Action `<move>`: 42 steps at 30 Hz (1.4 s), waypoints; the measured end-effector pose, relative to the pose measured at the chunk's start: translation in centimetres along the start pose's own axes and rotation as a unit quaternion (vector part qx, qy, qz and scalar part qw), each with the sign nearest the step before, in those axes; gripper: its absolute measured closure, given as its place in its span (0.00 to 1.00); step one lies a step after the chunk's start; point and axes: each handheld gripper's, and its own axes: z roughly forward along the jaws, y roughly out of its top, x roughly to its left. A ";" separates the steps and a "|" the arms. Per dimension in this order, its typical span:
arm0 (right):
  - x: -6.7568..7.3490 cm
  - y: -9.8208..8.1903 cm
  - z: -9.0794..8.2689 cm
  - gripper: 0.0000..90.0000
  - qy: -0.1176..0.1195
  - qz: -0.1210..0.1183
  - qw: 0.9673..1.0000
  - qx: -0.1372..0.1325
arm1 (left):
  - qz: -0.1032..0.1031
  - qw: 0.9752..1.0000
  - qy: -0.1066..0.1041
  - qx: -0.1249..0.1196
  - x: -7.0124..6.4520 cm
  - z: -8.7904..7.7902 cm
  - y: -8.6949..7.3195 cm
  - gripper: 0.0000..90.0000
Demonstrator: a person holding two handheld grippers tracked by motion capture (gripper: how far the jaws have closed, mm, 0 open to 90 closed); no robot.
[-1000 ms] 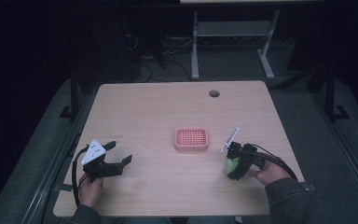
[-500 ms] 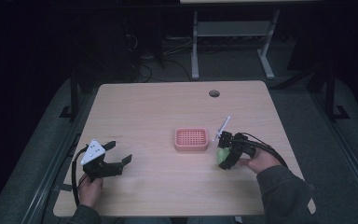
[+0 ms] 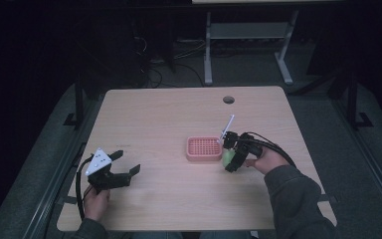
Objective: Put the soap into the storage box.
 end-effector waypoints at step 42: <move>-2.9 8.8 1.2 0.28 0.016 -0.029 0.999 -0.002 | -0.001 1.000 0.001 -0.004 -0.1 0.2 0.2 0.16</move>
